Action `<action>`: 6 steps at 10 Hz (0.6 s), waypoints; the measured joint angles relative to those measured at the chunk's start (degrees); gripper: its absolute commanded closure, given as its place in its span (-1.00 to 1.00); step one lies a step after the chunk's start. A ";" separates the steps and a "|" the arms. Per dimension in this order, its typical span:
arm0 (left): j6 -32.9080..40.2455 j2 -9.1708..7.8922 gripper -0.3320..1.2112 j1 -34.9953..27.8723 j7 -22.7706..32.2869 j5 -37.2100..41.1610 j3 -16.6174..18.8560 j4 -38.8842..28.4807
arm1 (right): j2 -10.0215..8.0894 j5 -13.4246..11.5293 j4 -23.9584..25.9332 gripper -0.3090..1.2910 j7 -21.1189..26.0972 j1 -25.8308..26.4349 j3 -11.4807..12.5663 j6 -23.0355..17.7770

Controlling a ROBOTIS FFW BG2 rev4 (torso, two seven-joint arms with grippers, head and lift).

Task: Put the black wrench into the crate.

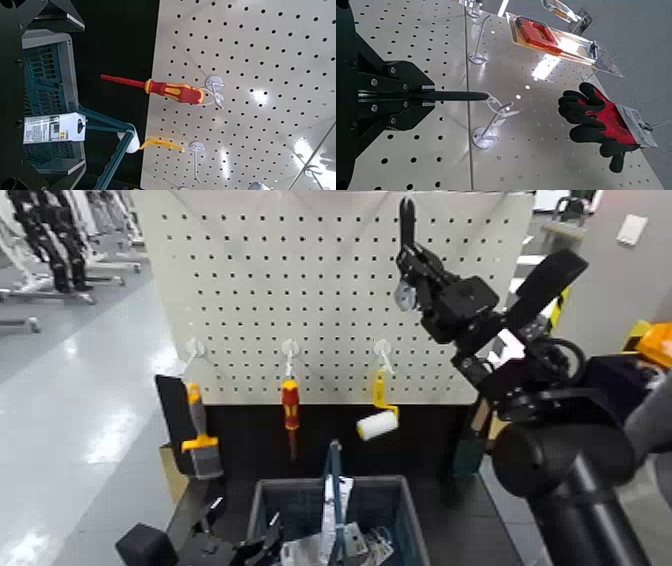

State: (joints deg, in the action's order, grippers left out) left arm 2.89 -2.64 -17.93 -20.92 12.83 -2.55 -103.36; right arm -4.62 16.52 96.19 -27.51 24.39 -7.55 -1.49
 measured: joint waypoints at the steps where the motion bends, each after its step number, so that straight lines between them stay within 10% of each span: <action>1: -0.11 0.00 -0.43 -0.04 0.00 0.00 0.00 -0.02 | -0.24 -0.07 2.13 0.79 0.00 -0.37 0.24 0.29; 6: -0.81 0.03 -0.43 0.07 0.00 -0.34 -0.41 -0.09 | -0.03 0.88 12.95 0.79 1.00 -6.29 0.91 4.34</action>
State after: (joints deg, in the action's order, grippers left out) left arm 2.08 -2.60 -17.86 -20.92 12.49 -2.96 -103.45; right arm -4.65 17.40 109.14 -26.51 18.10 -6.64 2.85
